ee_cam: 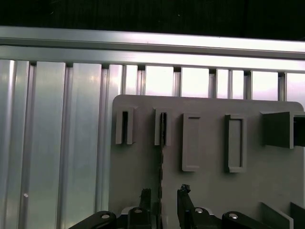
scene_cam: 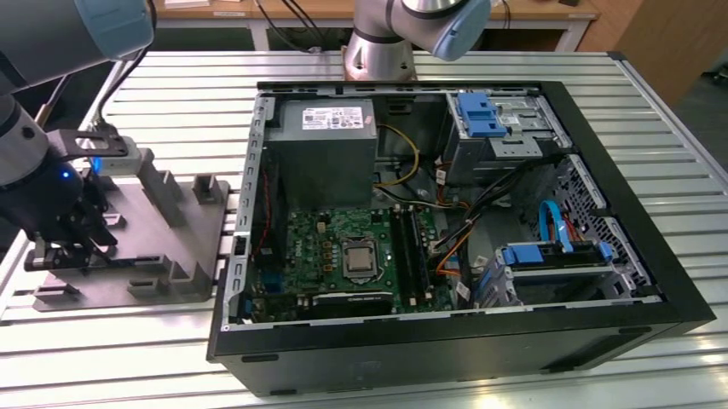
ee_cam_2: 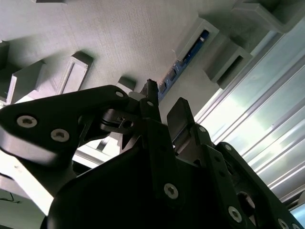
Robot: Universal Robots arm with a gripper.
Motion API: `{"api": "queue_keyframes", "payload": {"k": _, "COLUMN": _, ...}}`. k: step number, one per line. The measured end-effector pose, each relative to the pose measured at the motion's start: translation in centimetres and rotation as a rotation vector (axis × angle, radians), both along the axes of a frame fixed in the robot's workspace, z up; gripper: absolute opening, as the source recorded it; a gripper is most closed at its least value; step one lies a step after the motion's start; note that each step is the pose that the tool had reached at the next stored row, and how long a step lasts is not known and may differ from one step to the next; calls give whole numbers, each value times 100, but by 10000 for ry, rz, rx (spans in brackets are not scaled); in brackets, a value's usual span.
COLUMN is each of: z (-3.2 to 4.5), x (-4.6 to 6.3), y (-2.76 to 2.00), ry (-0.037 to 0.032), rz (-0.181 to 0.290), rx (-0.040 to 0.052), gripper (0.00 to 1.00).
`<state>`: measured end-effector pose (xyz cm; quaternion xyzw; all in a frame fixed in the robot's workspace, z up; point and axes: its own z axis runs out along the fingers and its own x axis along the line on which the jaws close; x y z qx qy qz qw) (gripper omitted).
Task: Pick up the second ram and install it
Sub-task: 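Pick up the second ram and move it above second insertion slot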
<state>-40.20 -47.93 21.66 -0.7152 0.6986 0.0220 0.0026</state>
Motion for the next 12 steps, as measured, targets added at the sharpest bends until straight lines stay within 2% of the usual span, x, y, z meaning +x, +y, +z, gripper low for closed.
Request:
{"api": "queue_keyframes", "payload": {"k": 6, "z": -27, "x": -7, "y": 0, "ry": -1, "rz": 0, "rx": 1, "gripper": 36}}
{"api": "queue_keyframes", "payload": {"k": 12, "z": -109, "x": -12, "y": 0, "ry": 0, "rz": 0, "rx": 0, "gripper": 36}}
